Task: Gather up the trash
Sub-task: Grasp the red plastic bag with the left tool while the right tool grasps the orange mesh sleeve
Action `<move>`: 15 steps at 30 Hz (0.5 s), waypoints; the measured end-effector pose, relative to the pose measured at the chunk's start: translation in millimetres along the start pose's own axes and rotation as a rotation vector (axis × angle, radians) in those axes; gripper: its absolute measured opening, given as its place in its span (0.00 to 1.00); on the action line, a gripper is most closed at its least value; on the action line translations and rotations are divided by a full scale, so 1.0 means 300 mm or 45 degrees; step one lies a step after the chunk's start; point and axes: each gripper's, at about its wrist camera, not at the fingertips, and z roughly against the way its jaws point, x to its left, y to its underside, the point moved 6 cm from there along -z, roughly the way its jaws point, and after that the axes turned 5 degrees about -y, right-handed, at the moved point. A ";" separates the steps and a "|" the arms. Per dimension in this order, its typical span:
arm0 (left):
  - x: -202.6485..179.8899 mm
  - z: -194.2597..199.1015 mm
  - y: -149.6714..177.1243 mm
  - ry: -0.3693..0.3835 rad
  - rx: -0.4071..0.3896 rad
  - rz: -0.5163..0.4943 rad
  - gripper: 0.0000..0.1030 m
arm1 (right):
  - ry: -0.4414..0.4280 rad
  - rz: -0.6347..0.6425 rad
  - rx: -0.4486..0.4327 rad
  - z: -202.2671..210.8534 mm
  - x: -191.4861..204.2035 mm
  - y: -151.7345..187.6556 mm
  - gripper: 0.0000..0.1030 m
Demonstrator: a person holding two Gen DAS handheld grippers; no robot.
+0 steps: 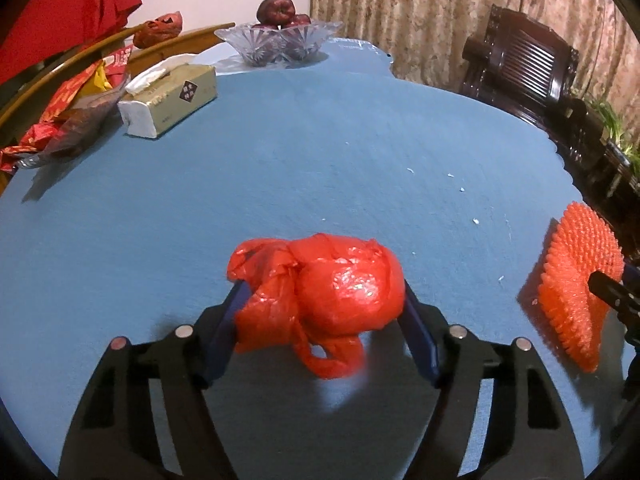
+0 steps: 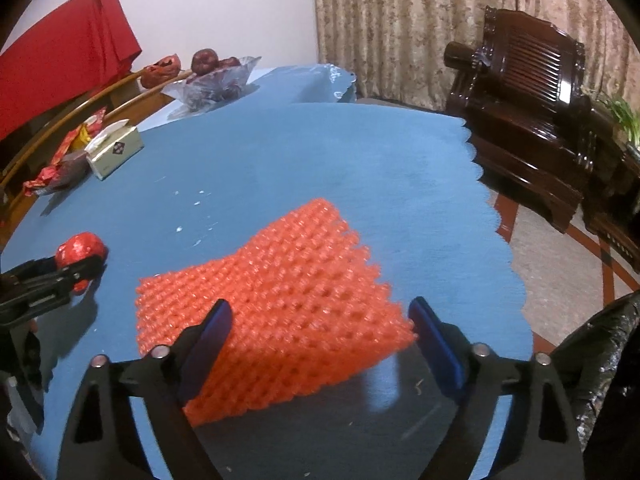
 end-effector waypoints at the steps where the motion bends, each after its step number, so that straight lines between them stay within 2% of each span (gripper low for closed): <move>1: -0.001 0.001 0.000 0.001 -0.002 -0.004 0.63 | -0.008 0.000 0.002 0.000 0.004 0.003 0.78; 2: -0.006 0.003 0.002 0.002 -0.005 -0.012 0.59 | -0.013 0.000 0.003 0.000 0.007 0.004 0.77; 6: -0.016 0.009 0.003 0.007 -0.015 -0.027 0.53 | -0.030 0.011 0.001 0.005 0.021 0.005 0.63; 8: -0.018 0.015 0.002 0.013 -0.024 -0.025 0.50 | -0.035 0.015 0.001 0.010 0.026 0.007 0.52; 13: -0.042 0.043 0.016 0.035 -0.035 -0.023 0.48 | -0.063 0.033 0.011 0.019 0.037 0.020 0.33; 15: -0.062 0.065 0.029 0.048 -0.037 -0.026 0.48 | -0.074 0.032 0.010 0.030 0.041 0.024 0.28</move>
